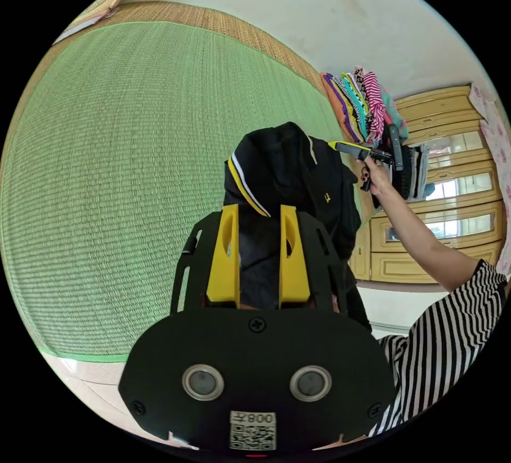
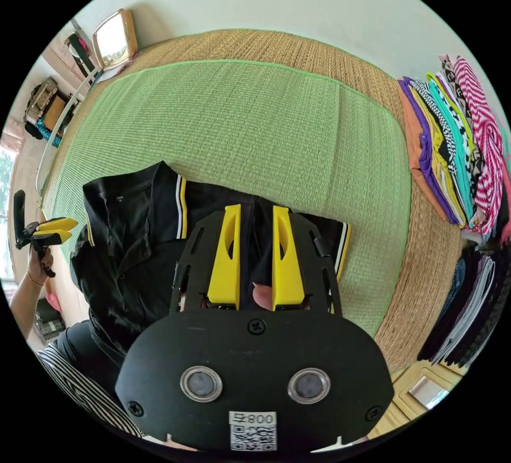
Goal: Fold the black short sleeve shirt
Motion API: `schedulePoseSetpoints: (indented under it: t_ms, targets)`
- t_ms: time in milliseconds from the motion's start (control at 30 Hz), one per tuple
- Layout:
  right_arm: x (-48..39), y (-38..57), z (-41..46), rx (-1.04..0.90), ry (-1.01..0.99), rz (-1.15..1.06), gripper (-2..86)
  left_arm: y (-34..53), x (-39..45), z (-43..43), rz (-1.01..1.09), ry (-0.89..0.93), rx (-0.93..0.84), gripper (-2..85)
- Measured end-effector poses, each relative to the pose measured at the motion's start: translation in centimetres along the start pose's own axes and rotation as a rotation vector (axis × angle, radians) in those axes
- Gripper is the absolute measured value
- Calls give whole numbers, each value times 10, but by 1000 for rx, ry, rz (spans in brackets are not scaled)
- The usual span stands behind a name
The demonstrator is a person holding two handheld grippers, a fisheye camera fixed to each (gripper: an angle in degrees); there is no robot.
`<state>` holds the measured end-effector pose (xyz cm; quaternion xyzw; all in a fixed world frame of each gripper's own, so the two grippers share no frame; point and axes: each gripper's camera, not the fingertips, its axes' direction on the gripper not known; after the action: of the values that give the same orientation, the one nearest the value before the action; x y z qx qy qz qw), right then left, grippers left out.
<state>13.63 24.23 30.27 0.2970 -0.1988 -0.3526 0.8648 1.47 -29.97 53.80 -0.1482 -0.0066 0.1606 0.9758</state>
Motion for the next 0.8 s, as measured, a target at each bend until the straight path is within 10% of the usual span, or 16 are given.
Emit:
schedulePoseSetpoints:
  t_ms: [433,800]
  targets:
    - [-117,-37,8,-50,47,-27,12,-16,2,36,-75,-61,-60,6]
    - [-158,34,-200,314,-78,104,3,24,41,-46,25,164,200,0]
